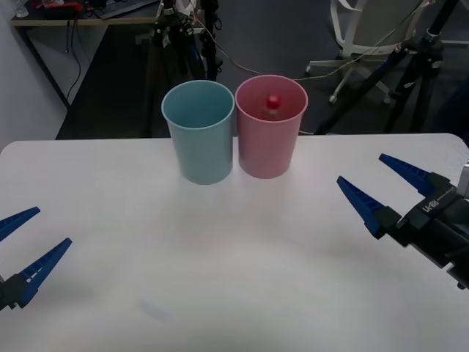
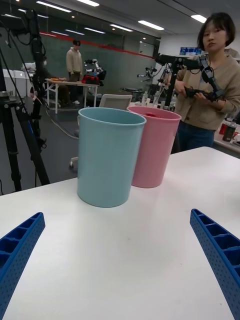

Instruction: Grasp the object on the table and drop it into the matching bin: aluminum can to the light blue bin, PET bottle to the pink bin.

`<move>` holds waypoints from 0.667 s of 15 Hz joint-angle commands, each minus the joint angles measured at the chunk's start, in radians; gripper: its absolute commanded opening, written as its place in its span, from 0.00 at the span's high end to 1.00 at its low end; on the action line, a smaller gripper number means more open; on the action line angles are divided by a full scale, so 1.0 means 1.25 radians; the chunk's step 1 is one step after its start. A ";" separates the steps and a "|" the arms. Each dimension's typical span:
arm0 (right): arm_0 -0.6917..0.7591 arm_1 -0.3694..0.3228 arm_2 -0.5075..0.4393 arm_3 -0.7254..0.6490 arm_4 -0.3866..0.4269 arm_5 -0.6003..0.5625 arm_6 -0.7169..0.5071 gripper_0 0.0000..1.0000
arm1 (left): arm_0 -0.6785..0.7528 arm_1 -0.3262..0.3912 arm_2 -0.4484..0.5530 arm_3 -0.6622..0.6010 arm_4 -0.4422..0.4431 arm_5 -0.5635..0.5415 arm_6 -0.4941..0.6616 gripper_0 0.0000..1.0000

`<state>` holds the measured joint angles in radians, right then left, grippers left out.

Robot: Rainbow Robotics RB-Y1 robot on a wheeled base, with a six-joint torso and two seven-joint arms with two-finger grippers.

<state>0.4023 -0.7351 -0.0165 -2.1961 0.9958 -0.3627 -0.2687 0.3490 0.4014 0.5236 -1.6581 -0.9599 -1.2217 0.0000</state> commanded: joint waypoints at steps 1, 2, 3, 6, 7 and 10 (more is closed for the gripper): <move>0.029 0.095 -0.055 0.008 0.110 -0.131 -0.041 0.00 | 0.000 0.000 0.000 0.000 0.000 0.000 0.000 0.00; 0.033 0.133 -0.079 0.008 0.150 -0.184 -0.044 0.00 | 0.000 0.000 0.000 0.000 0.000 0.000 0.000 0.00; 0.035 0.165 -0.097 0.008 0.183 -0.231 -0.048 0.00 | 0.000 0.000 0.000 0.000 0.000 0.000 0.000 0.00; 0.038 0.204 -0.118 0.008 0.234 -0.310 -0.048 0.00 | 0.000 0.000 0.000 0.000 0.000 0.000 0.000 0.00; 0.040 0.205 -0.118 0.008 0.234 -0.312 -0.043 0.00 | 0.000 0.000 0.000 0.000 0.000 0.000 0.000 0.00; 0.044 0.204 -0.117 0.008 0.234 -0.316 -0.035 0.00 | 0.000 0.000 0.000 0.000 0.000 0.000 0.000 0.00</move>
<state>0.4571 -0.4798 -0.1640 -2.1861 1.2890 -0.7577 -0.3145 0.3490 0.4014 0.5236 -1.6581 -0.9599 -1.2217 0.0000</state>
